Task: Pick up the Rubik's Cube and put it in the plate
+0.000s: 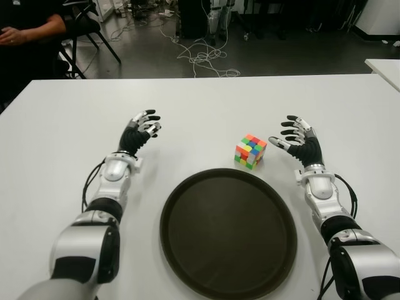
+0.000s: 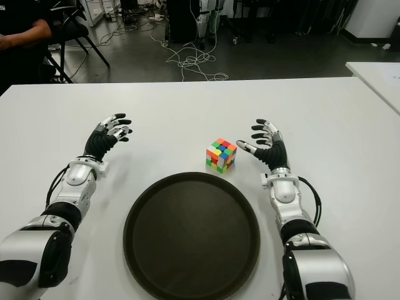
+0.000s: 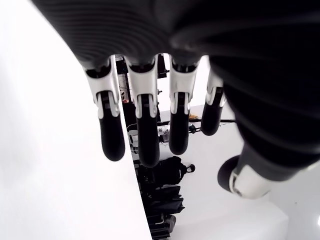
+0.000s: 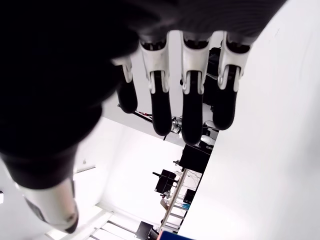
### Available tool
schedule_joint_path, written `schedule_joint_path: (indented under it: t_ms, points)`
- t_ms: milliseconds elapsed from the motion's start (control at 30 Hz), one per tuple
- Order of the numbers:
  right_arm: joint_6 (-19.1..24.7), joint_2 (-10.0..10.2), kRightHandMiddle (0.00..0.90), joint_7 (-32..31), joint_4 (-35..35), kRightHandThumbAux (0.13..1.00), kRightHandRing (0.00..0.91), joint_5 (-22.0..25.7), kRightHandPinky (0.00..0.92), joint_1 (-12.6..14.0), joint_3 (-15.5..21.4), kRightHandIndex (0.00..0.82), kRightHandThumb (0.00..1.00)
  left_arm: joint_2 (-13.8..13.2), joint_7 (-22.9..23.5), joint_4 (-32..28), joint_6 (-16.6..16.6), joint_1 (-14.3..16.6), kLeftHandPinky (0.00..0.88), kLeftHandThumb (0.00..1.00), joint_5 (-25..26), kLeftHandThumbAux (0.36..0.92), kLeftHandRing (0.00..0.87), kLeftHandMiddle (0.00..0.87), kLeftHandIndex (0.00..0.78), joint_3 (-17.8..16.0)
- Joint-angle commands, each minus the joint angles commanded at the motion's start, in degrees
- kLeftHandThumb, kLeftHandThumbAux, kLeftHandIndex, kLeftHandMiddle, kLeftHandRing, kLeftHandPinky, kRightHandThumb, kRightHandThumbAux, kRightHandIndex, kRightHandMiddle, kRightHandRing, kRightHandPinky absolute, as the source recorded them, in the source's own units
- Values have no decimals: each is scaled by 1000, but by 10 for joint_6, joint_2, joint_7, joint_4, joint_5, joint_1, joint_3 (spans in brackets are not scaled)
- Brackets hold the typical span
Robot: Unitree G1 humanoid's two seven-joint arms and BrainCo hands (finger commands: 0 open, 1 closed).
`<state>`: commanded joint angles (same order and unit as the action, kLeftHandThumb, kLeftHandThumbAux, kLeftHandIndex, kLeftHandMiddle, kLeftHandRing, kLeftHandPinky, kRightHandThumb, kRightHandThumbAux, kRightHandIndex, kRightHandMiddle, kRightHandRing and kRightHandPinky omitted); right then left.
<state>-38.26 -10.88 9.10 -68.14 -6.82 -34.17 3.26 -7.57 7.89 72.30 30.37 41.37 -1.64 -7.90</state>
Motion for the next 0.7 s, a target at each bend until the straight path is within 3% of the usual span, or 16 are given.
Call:
schedule_joint_path:
  t_ms: [700]
  points:
    - [2,-1,303,2,4,719,324,1,329,-3,2,219,49,-1,-7,0,2,-1,350,183,-2,663,290,260,208,3]
